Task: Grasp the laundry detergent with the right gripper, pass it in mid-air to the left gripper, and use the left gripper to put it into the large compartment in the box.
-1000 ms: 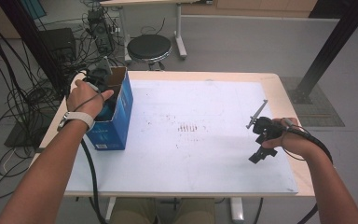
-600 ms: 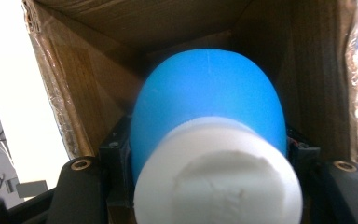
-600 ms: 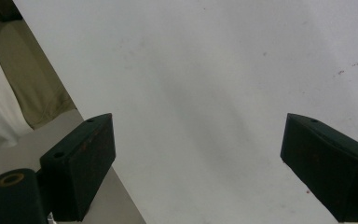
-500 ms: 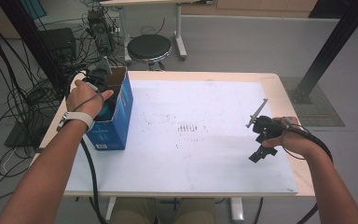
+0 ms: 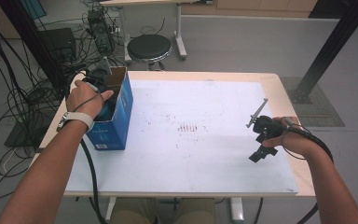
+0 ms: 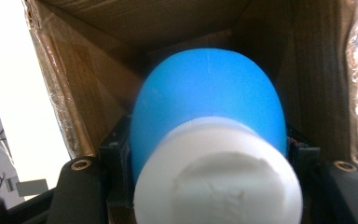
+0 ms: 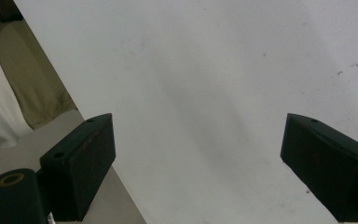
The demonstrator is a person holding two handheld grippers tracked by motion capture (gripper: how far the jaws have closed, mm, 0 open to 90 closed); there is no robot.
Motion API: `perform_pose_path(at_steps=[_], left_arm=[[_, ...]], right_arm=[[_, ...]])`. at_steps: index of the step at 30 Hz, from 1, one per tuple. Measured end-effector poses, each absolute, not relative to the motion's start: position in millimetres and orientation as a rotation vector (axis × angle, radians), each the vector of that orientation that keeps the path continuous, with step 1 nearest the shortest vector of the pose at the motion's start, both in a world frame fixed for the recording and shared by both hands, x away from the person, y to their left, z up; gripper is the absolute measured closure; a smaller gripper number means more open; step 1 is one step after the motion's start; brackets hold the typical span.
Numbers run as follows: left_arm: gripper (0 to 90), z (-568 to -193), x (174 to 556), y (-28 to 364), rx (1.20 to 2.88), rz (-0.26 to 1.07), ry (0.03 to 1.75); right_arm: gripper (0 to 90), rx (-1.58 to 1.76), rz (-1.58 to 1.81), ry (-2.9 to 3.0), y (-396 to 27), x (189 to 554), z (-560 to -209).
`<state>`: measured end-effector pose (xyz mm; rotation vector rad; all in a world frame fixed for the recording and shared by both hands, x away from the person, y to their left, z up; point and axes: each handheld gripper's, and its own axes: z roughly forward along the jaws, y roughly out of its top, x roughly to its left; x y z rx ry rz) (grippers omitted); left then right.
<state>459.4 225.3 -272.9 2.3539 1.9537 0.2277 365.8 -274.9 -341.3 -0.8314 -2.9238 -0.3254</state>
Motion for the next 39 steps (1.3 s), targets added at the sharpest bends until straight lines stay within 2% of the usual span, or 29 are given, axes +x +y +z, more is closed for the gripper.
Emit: perform_pose_path(at_steps=[39], left_arm=[[37.0, -273.2, 458.8, 227.2, 2.342, 0.230, 1.950]], right_arm=[[10.3, -0.826, -0.324, -2.921, -272.5, 367.3, -342.2]])
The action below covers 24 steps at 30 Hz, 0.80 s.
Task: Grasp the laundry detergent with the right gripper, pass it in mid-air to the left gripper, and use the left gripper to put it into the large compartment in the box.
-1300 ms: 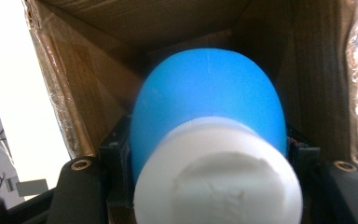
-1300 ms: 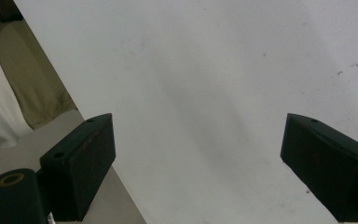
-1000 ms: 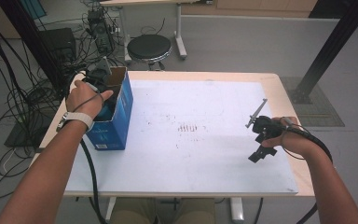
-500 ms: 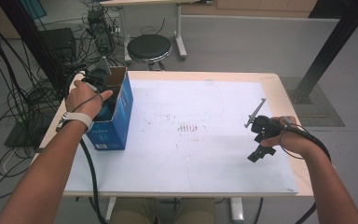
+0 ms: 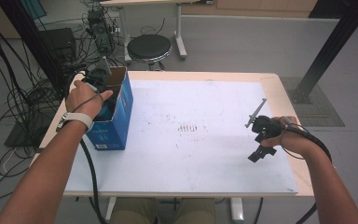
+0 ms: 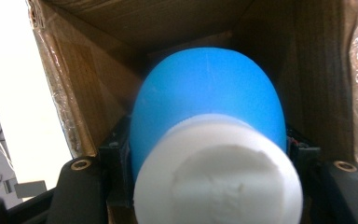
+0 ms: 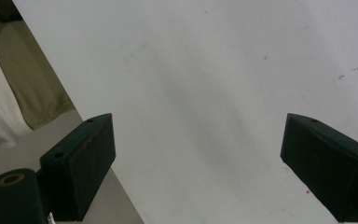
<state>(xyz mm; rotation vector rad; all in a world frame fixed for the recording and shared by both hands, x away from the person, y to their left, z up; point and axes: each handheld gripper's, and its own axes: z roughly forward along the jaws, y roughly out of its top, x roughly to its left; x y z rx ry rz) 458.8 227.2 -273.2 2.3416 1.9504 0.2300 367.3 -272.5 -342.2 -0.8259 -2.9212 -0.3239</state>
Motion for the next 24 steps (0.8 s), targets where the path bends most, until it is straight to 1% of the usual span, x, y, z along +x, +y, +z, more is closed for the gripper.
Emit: perform_pose_path(at_steps=[24], left_arm=[[37.0, -273.1, 457.8, 227.1, 2.340, 0.236, 1.949]], right_arm=[[10.3, -0.824, -0.326, -2.922, -271.5, 367.3, -343.4]])
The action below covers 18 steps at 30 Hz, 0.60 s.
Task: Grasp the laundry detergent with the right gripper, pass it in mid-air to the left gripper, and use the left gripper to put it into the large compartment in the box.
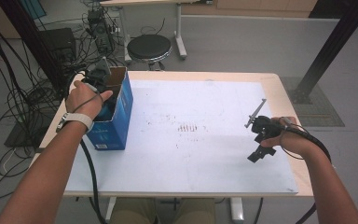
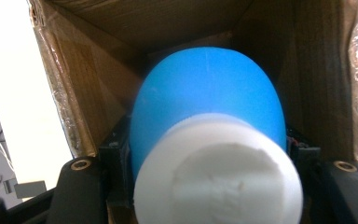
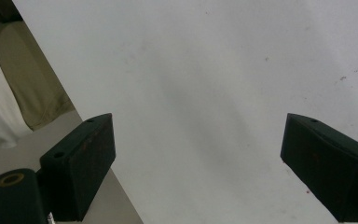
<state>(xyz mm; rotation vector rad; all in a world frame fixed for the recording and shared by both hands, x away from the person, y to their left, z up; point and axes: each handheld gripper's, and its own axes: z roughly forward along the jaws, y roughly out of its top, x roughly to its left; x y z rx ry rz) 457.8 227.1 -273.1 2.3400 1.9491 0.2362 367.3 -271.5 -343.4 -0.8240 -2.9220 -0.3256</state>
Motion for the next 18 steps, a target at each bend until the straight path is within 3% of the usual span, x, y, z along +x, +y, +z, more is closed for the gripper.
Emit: perform_pose_path(at_steps=[18], left_arm=[[37.0, -273.0, 457.7, 226.5, 2.341, 0.241, 1.944]], right_arm=[[10.0, -0.823, -0.332, -2.923, -272.1, 367.7, -343.3]])
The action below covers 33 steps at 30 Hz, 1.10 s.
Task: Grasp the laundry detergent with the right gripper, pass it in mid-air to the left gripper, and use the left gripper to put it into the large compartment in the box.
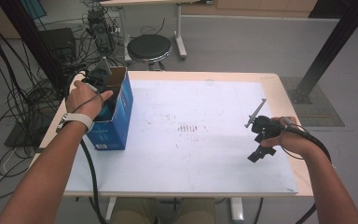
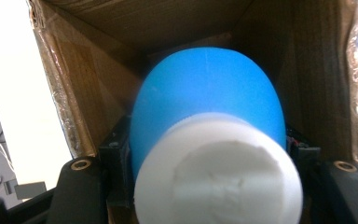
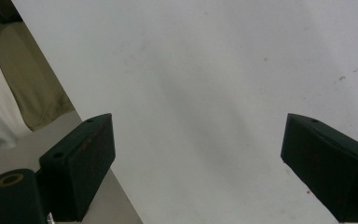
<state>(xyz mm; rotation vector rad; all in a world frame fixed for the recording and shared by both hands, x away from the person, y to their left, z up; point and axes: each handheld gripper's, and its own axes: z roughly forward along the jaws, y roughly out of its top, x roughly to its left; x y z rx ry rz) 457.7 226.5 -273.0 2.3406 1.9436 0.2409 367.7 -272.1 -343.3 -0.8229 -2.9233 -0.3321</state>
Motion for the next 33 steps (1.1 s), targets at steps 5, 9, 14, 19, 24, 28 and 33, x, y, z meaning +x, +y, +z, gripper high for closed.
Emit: perform_pose_path(at_steps=[5, 9, 14, 19, 24, 28, 33], left_arm=[[37.0, -273, 458, 227, 2.341, 0.239, 1.938], [37.0, -273, 458, 227, 2.340, 0.244, 1.928], [33.4, -273, 457, 229, 2.328, 0.236, 1.924], [28.3, -271, 456, 229, 2.315, 0.226, 1.911], [27.9, -268, 456, 230, 2.295, 0.223, 1.904], [26.0, -263, 455, 231, 2.283, 0.238, 1.913], [19.9, -255, 454, 230, 2.279, 0.255, 1.898]], right_arm=[[10.0, -0.827, -0.333, -2.923, -273, 367, -343], [9.8, -0.830, -0.331, -2.918, -272, 366, -343], [9.8, -0.832, -0.326, -2.916, -273, 366, -345], [9.8, -0.827, -0.320, -2.915, -272, 365, -345], [9.8, -0.827, -0.318, -2.915, -271, 364, -344], [9.8, -0.825, -0.312, -2.915, -270, 364, -344], [9.8, -0.825, -0.314, -2.915, -270, 364, -343]])
